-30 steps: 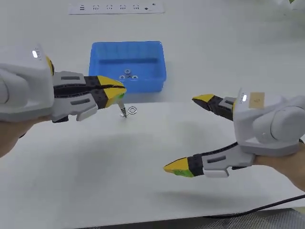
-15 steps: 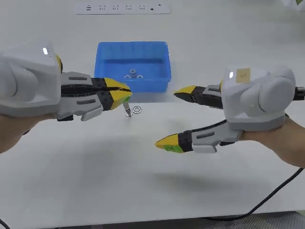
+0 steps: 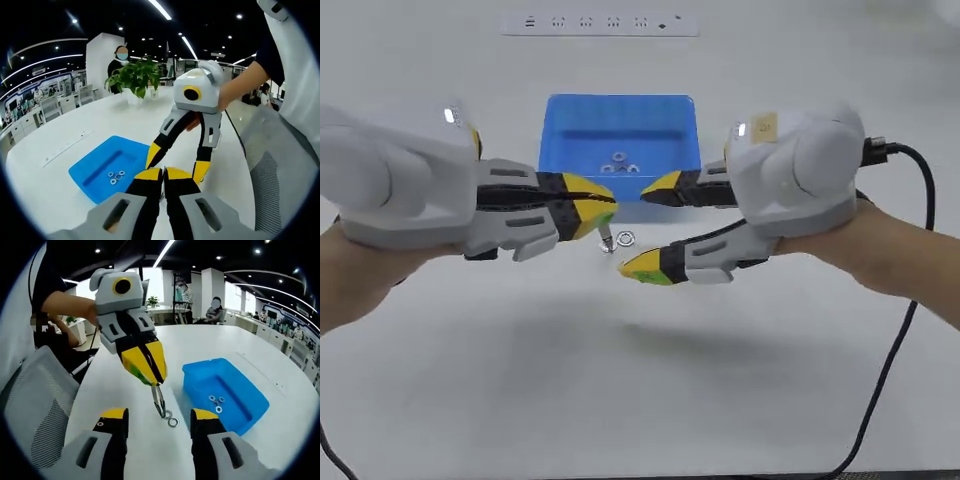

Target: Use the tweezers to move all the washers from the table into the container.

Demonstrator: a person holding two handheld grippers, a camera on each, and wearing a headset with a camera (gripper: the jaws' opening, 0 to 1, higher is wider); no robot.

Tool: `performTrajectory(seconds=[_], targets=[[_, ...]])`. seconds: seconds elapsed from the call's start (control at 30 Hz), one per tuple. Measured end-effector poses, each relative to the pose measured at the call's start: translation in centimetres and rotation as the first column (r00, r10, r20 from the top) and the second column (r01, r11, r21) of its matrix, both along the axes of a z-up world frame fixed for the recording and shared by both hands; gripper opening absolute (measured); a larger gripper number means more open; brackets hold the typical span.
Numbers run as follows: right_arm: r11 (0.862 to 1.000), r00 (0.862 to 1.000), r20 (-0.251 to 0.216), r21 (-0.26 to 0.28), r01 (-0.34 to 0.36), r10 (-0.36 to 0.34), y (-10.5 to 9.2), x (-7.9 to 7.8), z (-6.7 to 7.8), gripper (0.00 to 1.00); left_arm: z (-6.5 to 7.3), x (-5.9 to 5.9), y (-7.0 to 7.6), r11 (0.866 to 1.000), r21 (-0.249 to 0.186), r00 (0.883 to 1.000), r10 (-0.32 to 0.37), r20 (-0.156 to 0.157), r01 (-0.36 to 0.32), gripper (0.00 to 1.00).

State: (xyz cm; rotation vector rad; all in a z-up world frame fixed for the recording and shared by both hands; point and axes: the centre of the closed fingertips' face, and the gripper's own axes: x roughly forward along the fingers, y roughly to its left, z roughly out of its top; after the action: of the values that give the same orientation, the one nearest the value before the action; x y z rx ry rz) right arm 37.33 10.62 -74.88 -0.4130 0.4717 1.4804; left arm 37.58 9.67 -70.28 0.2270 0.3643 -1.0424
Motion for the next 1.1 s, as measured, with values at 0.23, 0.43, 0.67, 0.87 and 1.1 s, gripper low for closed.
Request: performTrajectory(seconds=[0.23, 0.43, 0.67, 0.87, 1.1], targets=[[0.999, 0.997, -0.058, 0.011, -0.046, 0.047, 1.2, 0.3, -1.0, 0.34, -0.1, 0.1, -0.2, 1.0, -0.003, 1.0, -0.004, -0.005, 0.004, 0.05], [0.993, 0.991, -0.074, -0.024, -0.116, 0.114, 1.6, -0.2, -2.3, 0.25, -0.2, 0.2, -0.4, 1.0, 0.0, 1.0, -0.008, -0.004, 0.008, 0.05], [0.984, 0.984, -0.039, -0.025, -0.174, 0.173, 2.1, -0.3, -2.3, 0.18, -0.3, 0.2, -0.6, 1.0, 0.005, 1.0, -0.017, -0.007, 0.017, 0.05], [0.977, 0.977, -0.032, -0.017, -0.211, 0.211, 2.1, -0.7, -2.1, 0.14, -0.4, 0.2, -0.8, 1.0, 0.005, 1.0, -0.026, -0.009, 0.026, 0.05], [0.966, 0.966, -0.007, -0.022, -0.257, 0.257, 2.2, -0.7, -2.0, 0.11, -0.5, 0.2, -0.9, 0.999, 0.017, 0.999, -0.043, -0.013, 0.043, 0.05]])
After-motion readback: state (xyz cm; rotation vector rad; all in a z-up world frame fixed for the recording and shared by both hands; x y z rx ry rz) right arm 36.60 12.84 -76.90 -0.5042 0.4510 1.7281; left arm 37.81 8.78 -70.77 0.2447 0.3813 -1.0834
